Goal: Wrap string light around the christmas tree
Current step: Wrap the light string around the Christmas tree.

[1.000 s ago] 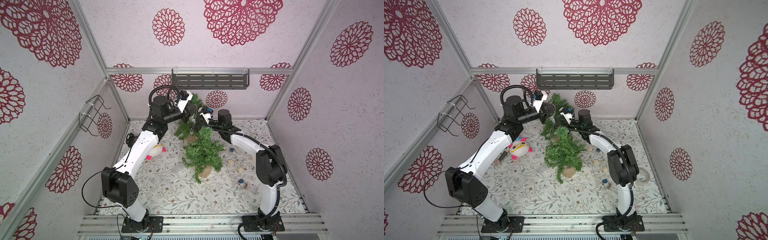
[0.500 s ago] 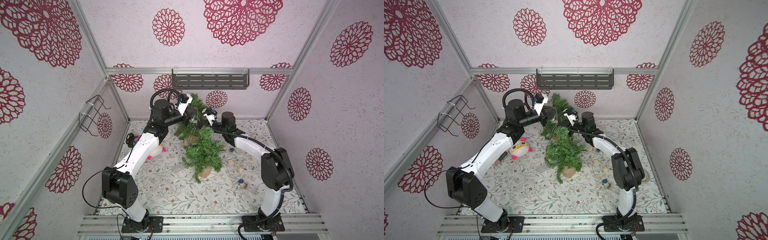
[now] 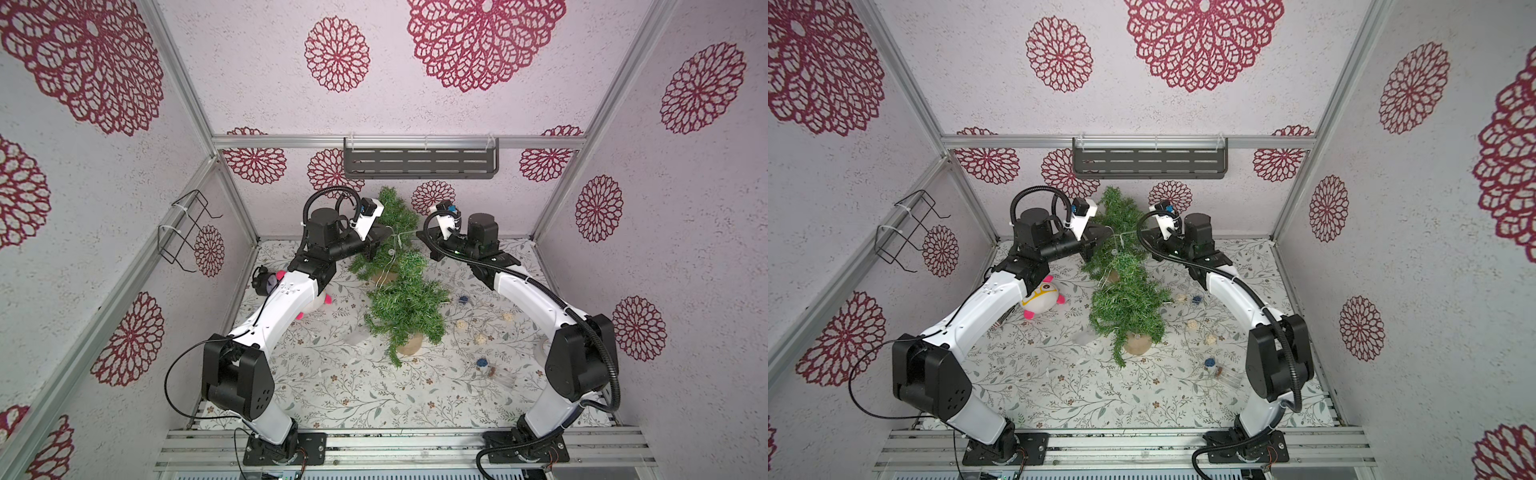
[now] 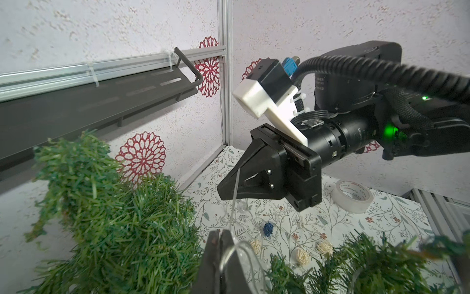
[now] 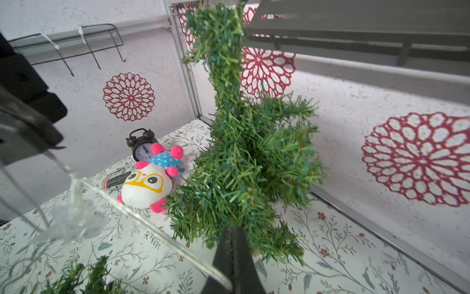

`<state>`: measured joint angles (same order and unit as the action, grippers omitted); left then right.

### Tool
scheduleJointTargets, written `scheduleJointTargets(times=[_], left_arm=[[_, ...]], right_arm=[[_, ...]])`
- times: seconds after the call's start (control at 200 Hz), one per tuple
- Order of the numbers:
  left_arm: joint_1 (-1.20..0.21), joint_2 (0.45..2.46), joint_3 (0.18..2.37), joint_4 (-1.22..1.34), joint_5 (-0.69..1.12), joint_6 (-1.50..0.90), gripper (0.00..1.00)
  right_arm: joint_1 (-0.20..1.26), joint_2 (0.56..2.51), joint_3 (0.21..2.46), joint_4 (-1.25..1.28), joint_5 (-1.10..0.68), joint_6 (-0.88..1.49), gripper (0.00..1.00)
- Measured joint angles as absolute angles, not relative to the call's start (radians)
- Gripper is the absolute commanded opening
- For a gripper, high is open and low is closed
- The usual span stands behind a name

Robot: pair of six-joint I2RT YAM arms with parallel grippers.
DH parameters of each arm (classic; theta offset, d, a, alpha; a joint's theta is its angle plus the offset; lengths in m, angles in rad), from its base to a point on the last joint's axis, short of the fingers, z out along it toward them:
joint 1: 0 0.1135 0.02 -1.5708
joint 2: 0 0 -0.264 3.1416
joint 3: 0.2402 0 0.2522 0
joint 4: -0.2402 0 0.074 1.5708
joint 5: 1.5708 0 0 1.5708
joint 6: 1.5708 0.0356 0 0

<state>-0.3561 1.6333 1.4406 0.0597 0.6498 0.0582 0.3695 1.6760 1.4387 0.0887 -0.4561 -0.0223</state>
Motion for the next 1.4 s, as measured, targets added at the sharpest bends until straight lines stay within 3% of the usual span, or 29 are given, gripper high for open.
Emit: scheduleJointTargets(times=[0.225,0.34,0.781,1.091,1.271,1.401], left_arm=[[-0.366,1.658,1.438,0.0,0.638,0.056,0.43],[-0.366,1.657,1.423,-0.031,0.617,0.06,0.49],[-0.354,1.481,1.328,-0.171,0.459,-0.018,0.49],[-0.369,1.279,1.238,-0.299,0.339,-0.111,0.49],[-0.435,1.154,1.164,-0.36,0.292,-0.159,0.49],[-0.525,1.079,1.119,-0.395,0.247,-0.189,0.49]], right_arm=[[0.336,1.556,1.414,-0.06,-0.25,-0.035,0.0],[0.323,1.514,1.416,-0.136,-0.157,-0.038,0.0],[0.312,1.372,1.422,-0.472,0.103,-0.001,0.0],[0.312,1.251,1.457,-0.686,0.173,0.063,0.0],[0.334,1.167,1.433,-0.773,0.067,0.121,0.0],[0.434,1.114,1.399,-0.825,-0.046,0.164,0.0]])
